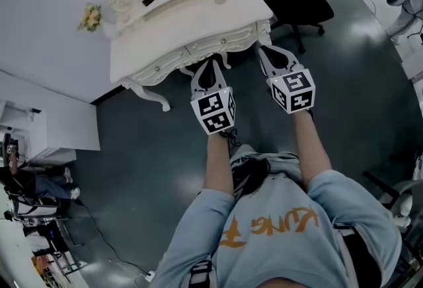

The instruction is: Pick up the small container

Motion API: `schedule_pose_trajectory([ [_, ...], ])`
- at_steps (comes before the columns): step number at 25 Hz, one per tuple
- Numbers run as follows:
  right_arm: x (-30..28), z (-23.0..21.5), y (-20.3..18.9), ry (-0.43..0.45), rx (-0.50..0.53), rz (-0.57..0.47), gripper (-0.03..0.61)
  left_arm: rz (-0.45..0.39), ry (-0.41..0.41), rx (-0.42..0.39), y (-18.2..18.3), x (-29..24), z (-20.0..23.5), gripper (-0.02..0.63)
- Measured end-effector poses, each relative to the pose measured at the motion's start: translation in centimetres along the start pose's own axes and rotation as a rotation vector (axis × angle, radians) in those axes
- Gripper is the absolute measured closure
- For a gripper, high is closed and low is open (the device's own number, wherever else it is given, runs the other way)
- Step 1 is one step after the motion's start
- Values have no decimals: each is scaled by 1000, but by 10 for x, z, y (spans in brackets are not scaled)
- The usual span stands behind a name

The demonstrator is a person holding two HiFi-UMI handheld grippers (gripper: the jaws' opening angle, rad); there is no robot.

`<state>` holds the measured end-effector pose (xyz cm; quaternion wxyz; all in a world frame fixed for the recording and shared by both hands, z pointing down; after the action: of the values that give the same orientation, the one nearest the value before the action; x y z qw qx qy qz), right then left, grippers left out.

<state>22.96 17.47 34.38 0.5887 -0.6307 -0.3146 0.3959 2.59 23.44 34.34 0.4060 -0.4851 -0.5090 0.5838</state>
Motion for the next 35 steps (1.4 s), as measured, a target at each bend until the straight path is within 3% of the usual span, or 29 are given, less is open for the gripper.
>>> schedule_pose_trajectory([
  [12,-31,7,-9,83,-31,-7,548,3,16,-1,-2,-19,22,592],
  [24,-130,-1,-9,95,-42,15,540,16,1,15,0,-102,84,592],
  [35,-260,-3,-22,127,-52,158,395,107,-7,125,-19,-204,166,592],
])
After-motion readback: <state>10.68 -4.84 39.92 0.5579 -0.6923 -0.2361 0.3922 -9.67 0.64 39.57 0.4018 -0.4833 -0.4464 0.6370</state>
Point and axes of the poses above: the fingertips, and each gripper's own axes: x backward along the fingers, z to its left, y out of its top, the point moved 10 cm from there along x, backward along the fingers, and after that the axes turned 11 degrees about -y, right-handed, at the moved point
